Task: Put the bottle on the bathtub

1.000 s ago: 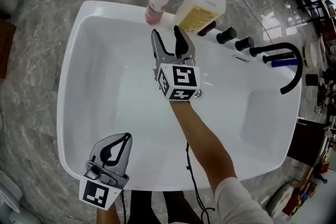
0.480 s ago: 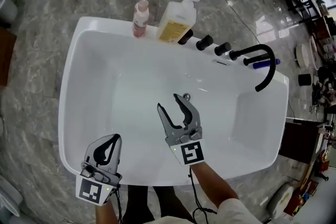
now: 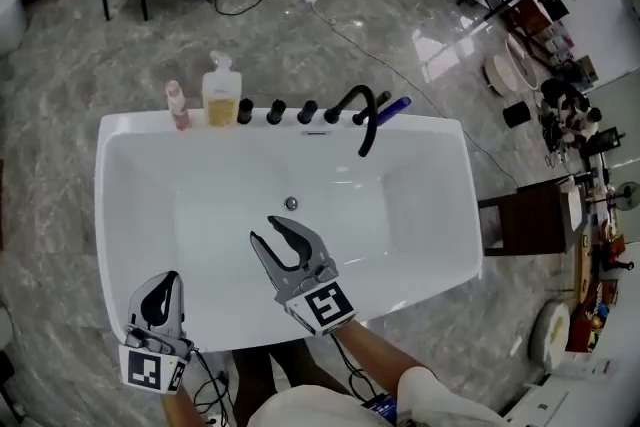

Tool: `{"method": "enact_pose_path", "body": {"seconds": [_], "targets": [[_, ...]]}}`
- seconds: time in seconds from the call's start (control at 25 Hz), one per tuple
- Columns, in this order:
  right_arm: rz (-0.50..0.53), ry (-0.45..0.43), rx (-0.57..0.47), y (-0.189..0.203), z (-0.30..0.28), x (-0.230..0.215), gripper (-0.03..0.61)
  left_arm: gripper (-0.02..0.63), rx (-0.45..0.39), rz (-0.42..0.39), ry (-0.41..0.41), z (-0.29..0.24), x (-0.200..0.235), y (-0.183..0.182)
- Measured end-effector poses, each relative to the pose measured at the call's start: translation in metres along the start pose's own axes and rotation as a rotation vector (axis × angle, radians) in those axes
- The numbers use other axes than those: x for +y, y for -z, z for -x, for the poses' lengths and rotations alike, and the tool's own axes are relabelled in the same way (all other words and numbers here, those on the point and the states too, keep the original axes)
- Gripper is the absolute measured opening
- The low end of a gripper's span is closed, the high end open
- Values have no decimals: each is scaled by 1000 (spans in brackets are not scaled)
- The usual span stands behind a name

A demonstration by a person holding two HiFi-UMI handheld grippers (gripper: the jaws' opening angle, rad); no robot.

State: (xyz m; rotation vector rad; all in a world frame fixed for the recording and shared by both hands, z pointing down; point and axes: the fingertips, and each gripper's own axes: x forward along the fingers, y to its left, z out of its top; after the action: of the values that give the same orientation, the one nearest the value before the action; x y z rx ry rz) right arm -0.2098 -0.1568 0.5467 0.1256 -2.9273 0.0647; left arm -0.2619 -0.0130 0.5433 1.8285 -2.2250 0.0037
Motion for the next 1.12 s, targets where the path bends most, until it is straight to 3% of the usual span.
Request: {"method": "enact_pose_path", "body": {"seconds": [0.32,0.52,0.72,0.88,1.12], "targets": [[2,42,-82,-116,92,9,126,3,-24,-44,19,43,-54,-84],[61,70,-167,-180,135,1,98,3,-107,-82,71,36,-84,-138],[138,60,-240,-239,196,10,38,3,-173,-89,98,52,-92,-139],[181,57,-264,-264,229,18,29,3,-185,-100,113,58,-105,-149],[113,26,-287,-260,235,30,31,3,-197,-122,140,64,-129,-171]]}}
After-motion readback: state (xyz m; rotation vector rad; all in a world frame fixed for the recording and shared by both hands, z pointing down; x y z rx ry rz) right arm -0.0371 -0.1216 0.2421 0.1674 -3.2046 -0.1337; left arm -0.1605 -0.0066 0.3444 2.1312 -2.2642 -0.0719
